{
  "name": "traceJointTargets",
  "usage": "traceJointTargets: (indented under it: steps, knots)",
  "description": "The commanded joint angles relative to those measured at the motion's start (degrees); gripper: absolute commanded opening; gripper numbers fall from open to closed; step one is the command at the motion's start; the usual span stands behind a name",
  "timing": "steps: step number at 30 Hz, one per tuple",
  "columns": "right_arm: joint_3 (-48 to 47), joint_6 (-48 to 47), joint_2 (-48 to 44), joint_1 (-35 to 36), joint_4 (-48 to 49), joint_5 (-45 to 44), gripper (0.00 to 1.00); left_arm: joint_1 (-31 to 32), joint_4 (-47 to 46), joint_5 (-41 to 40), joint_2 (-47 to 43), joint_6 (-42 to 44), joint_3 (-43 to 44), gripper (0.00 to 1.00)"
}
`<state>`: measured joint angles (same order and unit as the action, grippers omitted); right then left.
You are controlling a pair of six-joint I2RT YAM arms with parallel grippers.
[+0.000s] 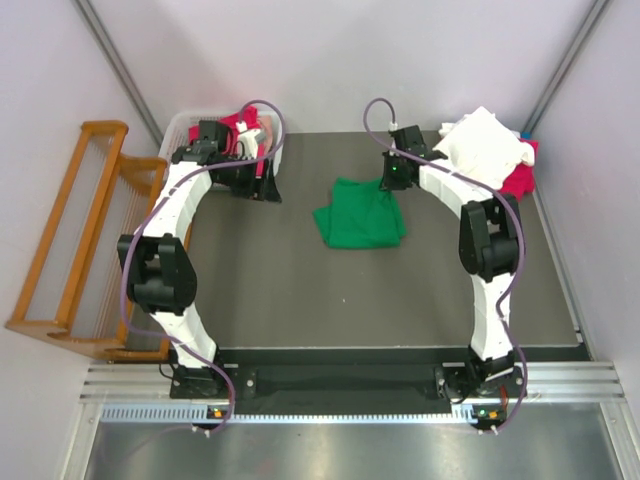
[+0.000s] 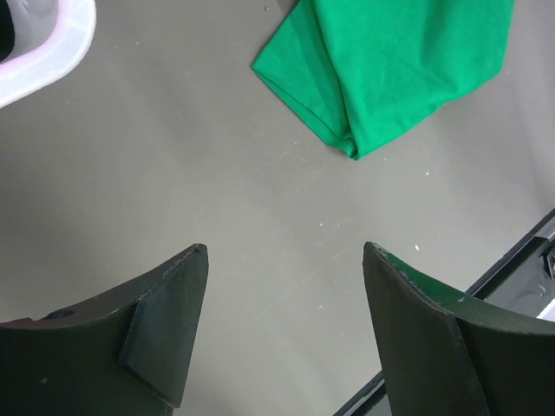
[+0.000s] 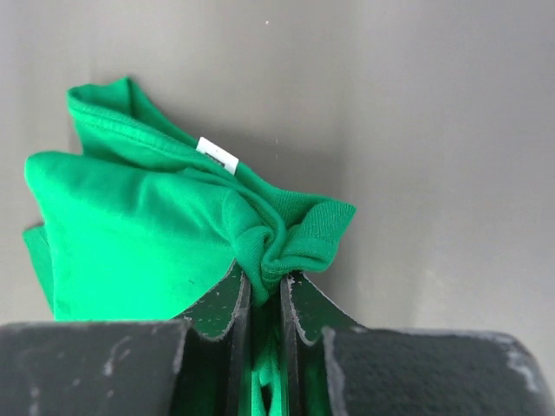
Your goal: Fold and stack the t-shirts
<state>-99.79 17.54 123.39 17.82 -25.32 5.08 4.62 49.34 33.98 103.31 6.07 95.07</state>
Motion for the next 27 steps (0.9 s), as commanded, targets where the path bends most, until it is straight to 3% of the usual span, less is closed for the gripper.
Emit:
traceJointTargets:
  steps: [1,4,11,16,20,23,27]
  knots:
    - [-9.06,-6.28,-6.15,4.06,-1.73,-9.38,0.00,-0.14,-0.21,2.50,-3.20,-0.44,-0.50,0.77]
    - [-17.86,-7.43,-4.13,4.41,-7.89,-10.26,0.00,-0.14,-0.39,2.93,-3.37,-1.05,-0.85,0.76]
    - [-32.91,-9.98,0.26,3.28,-12.11,-12.90,0.00,-0.23,-0.56,2.50,-4.43,-0.71,-1.99,0.76]
    - [-36.08,-8.31,2.90,1.08,-11.86,-12.19,0.00,-0.40,-0.39,2.50,-4.96,-0.70,-2.08,0.76]
    - [-40.74,-5.60,5.80,-5.58,-11.77,-15.44,0.00,-0.40,-0.30,2.50,-5.13,-0.88,-2.69,0.76]
    - [-39.79,4.66,4.93,-14.27,-8.45,-14.23,0.00,-0.49,0.23,2.59,-5.31,-0.97,-3.57,0.76]
    - [-38.89,5.23,1.85,-21.07,-4.90,-16.68,0.00,-0.49,-0.47,2.23,-6.19,-0.88,-5.85,0.76]
